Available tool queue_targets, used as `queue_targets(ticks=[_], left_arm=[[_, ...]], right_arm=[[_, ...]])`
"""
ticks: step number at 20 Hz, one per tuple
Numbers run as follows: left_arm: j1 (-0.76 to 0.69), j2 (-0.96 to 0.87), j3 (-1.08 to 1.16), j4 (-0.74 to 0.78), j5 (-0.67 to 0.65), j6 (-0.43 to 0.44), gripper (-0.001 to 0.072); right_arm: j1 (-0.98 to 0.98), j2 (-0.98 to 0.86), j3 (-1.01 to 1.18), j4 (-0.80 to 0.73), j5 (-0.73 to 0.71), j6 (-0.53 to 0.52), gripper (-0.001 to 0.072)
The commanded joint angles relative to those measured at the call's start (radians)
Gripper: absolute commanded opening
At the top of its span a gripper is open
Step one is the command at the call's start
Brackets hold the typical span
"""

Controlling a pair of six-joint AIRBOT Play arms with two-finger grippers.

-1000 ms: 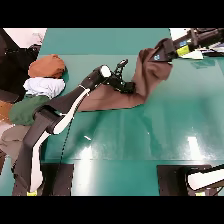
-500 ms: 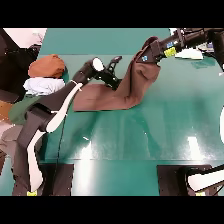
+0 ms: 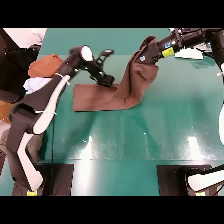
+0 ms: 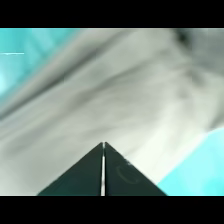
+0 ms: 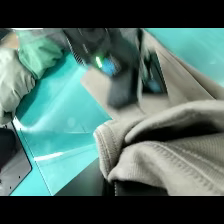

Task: Fold the shirts.

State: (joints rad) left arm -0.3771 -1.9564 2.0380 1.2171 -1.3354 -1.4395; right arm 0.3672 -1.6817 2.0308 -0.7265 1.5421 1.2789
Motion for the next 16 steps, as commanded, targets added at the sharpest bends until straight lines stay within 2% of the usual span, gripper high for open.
queue_targets(ticks=[1, 4, 7, 8, 9, 10, 13, 14, 16], left_arm=[[0.105, 0.104, 0.001, 0.067, -0.038, -0.004, 0.0023], [0.22, 0.21, 0.001, 0.067, -0.045, -0.002, 0.0024], [0.318, 0.305, 0.001, 0.067, -0.045, -0.002, 0.0024], [0.348, 0.333, 0.001, 0.066, -0.047, -0.002, 0.0024], [0.372, 0.357, 0.001, 0.066, -0.051, -0.002, 0.0024], [0.394, 0.38, 0.001, 0.066, -0.061, -0.002, 0.0024], [0.44, 0.428, 0.0, 0.065, -0.096, -0.002, 0.0024], [0.449, 0.438, 0.0, 0.064, -0.111, -0.001, 0.0024], [0.451, 0.441, -0.003, 0.061, -0.14, -0.001, 0.0024]], right_arm=[[0.07, -0.02, 0.0, 0.004, -0.039, -0.035, 0.0009], [0.209, -0.103, 0.0, 0.098, -0.185, -0.093, 0.0012], [0.394, -0.239, 0.001, 0.189, -0.531, -0.184, 0.0017], [0.447, -0.281, 0.002, 0.204, -0.644, -0.217, 0.0188], [0.482, -0.31, 0.003, 0.212, -0.712, -0.245, 0.0453], [0.499, -0.324, 0.003, 0.21, -0.729, -0.245, 0.0534], [0.452, -0.293, 0.002, 0.148, -0.581, -0.242, 0.0506], [0.409, -0.27, 0.002, 0.105, -0.491, -0.211, 0.0456], [0.312, -0.213, -0.03, 0.014, -0.326, -0.135, 0.0437]])
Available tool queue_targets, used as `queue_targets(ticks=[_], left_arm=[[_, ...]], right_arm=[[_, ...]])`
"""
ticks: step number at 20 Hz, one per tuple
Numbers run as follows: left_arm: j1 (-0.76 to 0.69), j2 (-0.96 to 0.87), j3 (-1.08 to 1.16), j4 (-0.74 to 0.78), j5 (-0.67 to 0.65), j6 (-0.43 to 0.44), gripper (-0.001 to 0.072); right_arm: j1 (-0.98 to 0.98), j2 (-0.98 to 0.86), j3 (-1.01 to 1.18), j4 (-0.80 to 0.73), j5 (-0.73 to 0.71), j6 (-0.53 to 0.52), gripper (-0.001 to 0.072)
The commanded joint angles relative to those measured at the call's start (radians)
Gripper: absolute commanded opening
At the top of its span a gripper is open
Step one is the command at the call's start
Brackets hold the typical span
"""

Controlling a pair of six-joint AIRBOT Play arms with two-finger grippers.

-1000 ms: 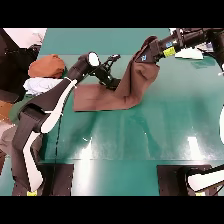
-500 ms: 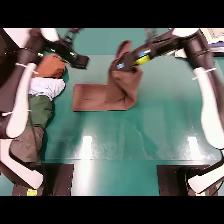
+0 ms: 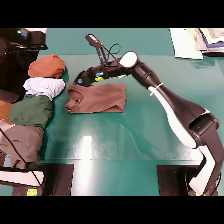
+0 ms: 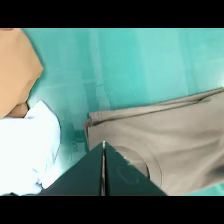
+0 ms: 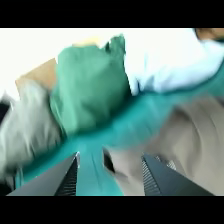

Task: Fold the shirts.

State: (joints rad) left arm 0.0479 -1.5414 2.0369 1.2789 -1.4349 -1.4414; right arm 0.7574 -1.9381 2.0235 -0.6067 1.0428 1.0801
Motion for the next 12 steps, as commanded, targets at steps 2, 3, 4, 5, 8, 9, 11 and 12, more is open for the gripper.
queue_targets(ticks=[2, 3, 4, 5, 8, 9, 11, 12], left_arm=[[0.026, 0.026, -0.032, -0.031, -0.051, 0.002, 0.0024], [0.026, 0.026, -0.053, -0.045, -0.054, 0.002, 0.0024], [0.026, 0.026, -0.079, -0.051, -0.06, 0.002, 0.0024], [0.024, 0.026, -0.101, -0.055, -0.06, 0.002, 0.0024], [0.024, 0.026, -0.159, -0.09, -0.04, 0.01, 0.0024], [0.024, 0.024, -0.165, -0.104, -0.033, 0.01, 0.0024], [0.024, 0.025, -0.173, -0.12, -0.026, 0.021, 0.0024], [0.024, 0.025, -0.173, -0.12, -0.032, 0.042, 0.0024]], right_arm=[[-0.179, 0.117, -0.125, -0.203, 0.267, 0.124, 0.0436], [-0.227, 0.156, -0.193, -0.231, 0.288, 0.142, 0.0436], [-0.28, 0.198, -0.277, -0.232, 0.295, 0.152, 0.0436], [-0.324, 0.235, -0.36, -0.227, 0.288, 0.174, 0.0436], [-0.425, 0.316, -0.602, -0.219, 0.195, 0.193, 0.0474], [-0.441, 0.32, -0.655, -0.201, 0.177, 0.193, 0.0584], [-0.46, 0.306, -0.731, -0.121, 0.165, 0.192, 0.0681], [-0.46, 0.293, -0.76, -0.073, 0.154, 0.191, 0.0682]])
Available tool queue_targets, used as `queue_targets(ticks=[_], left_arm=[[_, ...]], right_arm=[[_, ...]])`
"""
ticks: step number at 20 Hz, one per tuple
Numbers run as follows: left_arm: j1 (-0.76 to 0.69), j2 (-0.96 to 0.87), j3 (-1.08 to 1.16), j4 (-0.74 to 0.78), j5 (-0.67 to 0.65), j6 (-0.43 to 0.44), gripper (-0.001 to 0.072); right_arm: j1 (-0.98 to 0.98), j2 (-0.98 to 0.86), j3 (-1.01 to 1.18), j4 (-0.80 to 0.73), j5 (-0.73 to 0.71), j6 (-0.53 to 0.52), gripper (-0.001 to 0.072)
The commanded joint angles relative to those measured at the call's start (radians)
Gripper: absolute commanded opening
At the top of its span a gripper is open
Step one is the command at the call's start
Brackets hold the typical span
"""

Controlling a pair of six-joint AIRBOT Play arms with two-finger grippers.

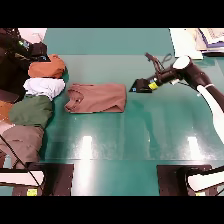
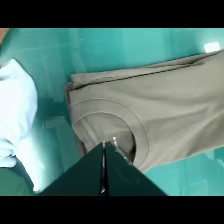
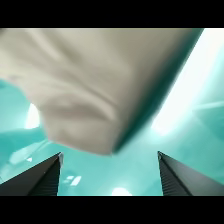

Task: Fold the shirts.

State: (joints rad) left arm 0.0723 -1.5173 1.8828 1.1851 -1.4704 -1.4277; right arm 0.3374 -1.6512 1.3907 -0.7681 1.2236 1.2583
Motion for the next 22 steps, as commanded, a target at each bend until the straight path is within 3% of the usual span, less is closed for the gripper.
queue_targets(ticks=[1, 6, 12, 13, 15, 17, 18, 20, 22], left_arm=[[0.0, 0.001, -0.019, -0.026, -0.001, 0.03, 0.0024], [0.0, 0.001, -0.019, -0.031, -0.006, 0.031, 0.0024], [0.0, 0.001, -0.019, -0.031, -0.007, 0.032, 0.0024], [0.0, 0.001, -0.019, -0.031, -0.008, 0.032, 0.0024], [0.0, 0.001, -0.019, -0.031, -0.012, 0.032, 0.0024], [0.0, 0.001, -0.019, -0.035, -0.012, 0.032, 0.0024], [0.0, 0.001, -0.019, -0.038, -0.012, 0.032, 0.0024], [0.0, 0.001, -0.019, -0.043, -0.013, 0.032, 0.0024], [0.0, 0.001, -0.019, -0.044, -0.013, 0.032, 0.0024]], right_arm=[[-0.036, -0.011, -0.146, 0.133, -0.034, 0.007, 0.0682], [0.048, -0.127, -0.138, 0.319, -0.112, -0.067, 0.0681], [0.174, -0.312, 0.095, 0.332, -0.152, -0.062, 0.0678], [0.185, -0.334, 0.126, 0.332, -0.15, -0.062, 0.0646], [0.198, -0.36, 0.177, 0.329, -0.149, -0.063, 0.0314], [0.192, -0.359, 0.202, 0.322, -0.152, -0.082, 0.0126], [0.183, -0.357, 0.214, 0.32, -0.146, -0.082, 0.0065], [0.15, -0.328, 0.22, 0.312, -0.131, -0.081, 0.0012], [0.095, -0.253, 0.209, 0.209, -0.117, -0.048, 0.0012]])
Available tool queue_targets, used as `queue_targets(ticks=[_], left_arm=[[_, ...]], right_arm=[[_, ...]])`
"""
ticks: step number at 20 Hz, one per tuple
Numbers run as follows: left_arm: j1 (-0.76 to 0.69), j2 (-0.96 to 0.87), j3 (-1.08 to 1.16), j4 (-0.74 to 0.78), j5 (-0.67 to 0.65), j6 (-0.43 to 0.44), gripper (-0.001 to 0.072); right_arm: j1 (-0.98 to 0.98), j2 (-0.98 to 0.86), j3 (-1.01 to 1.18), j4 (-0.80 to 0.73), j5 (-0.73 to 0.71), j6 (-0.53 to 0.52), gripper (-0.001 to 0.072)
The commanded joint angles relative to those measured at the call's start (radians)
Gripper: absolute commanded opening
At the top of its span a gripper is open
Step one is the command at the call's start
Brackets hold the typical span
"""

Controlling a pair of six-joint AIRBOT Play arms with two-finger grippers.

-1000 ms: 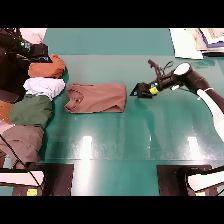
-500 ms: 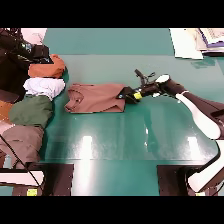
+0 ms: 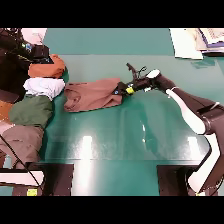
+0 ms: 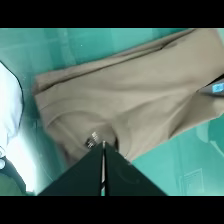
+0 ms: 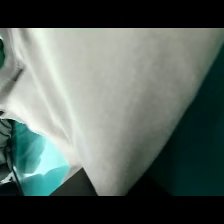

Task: Fold the shirts.

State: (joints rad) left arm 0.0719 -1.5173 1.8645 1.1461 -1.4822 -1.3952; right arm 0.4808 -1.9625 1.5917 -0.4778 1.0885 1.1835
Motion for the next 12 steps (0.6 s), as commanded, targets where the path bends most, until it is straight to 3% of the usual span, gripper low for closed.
queue_targets(ticks=[1, 5, 12], left_arm=[[0.0, 0.001, 0.0, -0.011, -0.002, 0.0, 0.0024], [0.0, 0.001, 0.0, -0.054, 0.001, 0.0, 0.0024], [-0.021, 0.001, 0.0, -0.08, 0.013, -0.001, 0.0024]], right_arm=[[-0.083, 0.115, -0.023, -0.142, 0.005, 0.042, 0.0013], [-0.308, 0.395, -0.242, -0.301, -0.048, 0.086, 0.0012], [-0.934, 0.781, -0.573, -0.362, -0.081, 0.092, 0.0012]])
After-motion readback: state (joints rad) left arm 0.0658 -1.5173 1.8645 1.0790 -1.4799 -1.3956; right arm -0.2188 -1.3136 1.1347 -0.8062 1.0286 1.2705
